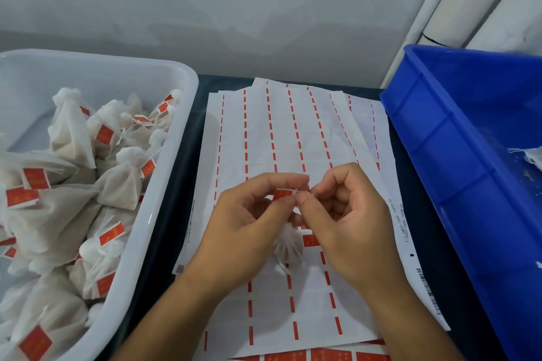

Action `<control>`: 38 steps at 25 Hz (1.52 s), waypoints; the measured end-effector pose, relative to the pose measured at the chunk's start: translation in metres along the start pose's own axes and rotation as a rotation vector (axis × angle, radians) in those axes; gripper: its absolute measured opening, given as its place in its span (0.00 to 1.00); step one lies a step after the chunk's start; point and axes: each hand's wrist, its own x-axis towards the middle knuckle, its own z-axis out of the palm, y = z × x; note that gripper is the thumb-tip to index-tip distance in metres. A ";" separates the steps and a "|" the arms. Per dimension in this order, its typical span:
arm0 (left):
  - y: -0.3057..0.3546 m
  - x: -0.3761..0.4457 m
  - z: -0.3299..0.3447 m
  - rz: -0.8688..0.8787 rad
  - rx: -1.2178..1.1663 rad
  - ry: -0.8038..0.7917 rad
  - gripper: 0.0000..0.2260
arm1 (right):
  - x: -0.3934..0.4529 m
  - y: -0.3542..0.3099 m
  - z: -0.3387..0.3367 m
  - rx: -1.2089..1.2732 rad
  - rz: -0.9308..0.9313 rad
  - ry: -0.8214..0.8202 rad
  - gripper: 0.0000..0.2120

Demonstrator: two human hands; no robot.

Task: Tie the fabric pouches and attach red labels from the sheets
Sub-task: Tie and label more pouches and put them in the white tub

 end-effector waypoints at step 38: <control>-0.003 -0.004 0.027 0.248 0.384 0.398 0.06 | 0.000 -0.007 0.004 0.145 0.096 0.241 0.08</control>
